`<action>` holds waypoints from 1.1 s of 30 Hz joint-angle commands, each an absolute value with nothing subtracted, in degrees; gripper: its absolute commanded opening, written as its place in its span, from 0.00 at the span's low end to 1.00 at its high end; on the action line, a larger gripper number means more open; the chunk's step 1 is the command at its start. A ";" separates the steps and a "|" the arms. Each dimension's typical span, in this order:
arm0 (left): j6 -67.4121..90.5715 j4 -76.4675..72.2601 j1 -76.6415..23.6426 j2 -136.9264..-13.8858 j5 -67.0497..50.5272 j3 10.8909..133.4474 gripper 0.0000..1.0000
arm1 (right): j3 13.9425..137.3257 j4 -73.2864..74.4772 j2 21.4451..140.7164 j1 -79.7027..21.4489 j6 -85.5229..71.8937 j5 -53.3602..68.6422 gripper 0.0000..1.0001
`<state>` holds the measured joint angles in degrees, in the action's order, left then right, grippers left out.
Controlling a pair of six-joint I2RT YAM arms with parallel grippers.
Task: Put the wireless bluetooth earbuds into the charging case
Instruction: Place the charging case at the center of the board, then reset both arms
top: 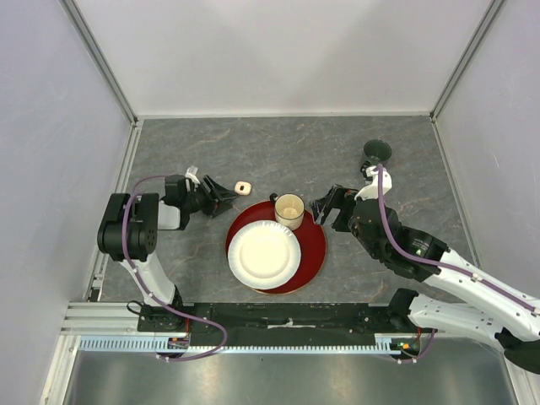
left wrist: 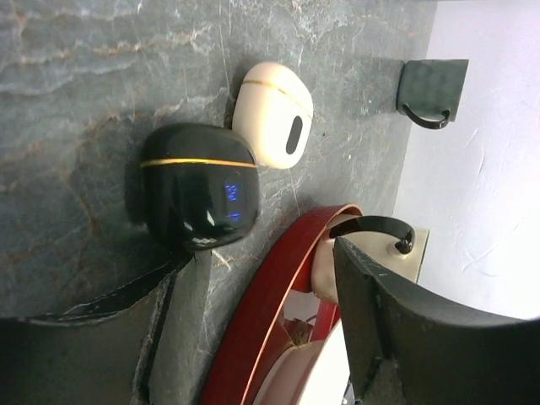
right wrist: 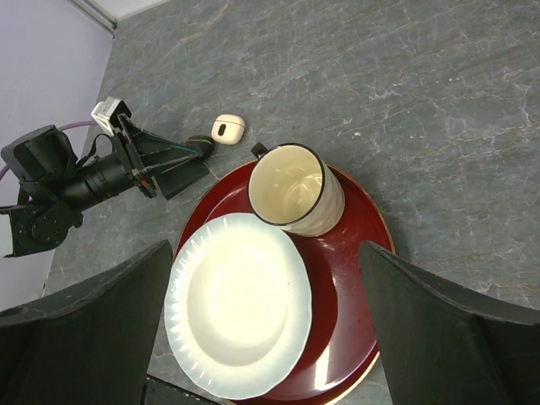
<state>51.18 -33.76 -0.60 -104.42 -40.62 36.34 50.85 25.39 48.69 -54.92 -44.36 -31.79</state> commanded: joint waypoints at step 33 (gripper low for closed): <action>21.97 14.59 -0.26 -38.85 -20.12 34.99 0.90 | 48.35 25.23 59.24 -5.56 -34.89 4.19 0.98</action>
<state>27.64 9.89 -0.45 -40.86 -20.95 34.28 50.30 27.05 61.87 -15.49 -37.08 -7.49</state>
